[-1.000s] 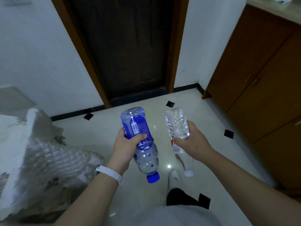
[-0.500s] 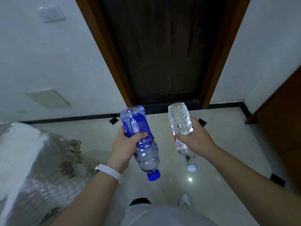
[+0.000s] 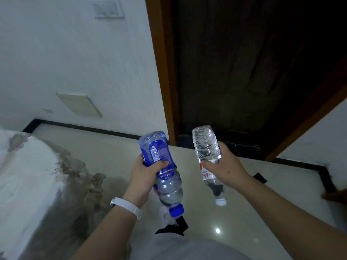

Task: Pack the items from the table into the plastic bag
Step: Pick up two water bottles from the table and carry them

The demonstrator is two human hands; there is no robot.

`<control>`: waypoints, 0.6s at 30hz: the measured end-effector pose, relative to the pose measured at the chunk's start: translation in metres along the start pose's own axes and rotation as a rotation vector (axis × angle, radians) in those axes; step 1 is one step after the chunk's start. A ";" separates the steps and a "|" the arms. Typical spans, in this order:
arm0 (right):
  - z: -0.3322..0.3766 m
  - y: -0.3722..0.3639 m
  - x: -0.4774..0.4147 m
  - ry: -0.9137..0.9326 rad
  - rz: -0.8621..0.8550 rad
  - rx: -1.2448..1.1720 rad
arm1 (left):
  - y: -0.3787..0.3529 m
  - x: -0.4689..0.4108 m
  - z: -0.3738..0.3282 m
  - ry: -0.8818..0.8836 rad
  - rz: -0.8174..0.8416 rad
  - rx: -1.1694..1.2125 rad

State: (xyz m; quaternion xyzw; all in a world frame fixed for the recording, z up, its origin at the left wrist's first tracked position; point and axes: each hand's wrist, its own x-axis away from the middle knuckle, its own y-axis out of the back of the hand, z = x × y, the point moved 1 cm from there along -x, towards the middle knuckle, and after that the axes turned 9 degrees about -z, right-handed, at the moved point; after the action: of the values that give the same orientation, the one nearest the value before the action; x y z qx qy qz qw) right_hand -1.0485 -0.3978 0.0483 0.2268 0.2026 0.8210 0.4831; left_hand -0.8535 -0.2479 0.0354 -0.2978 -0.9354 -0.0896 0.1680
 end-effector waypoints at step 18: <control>0.140 -0.147 -0.283 0.053 0.238 -0.007 | 0.052 -0.269 -0.106 0.058 -0.229 0.040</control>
State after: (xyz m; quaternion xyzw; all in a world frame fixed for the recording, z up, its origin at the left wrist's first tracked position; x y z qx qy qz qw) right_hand -0.7439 -0.5661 0.0312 0.2258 0.1839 0.8790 0.3775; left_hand -0.5891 -0.3761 0.0383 -0.1831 -0.9597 -0.0979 0.1895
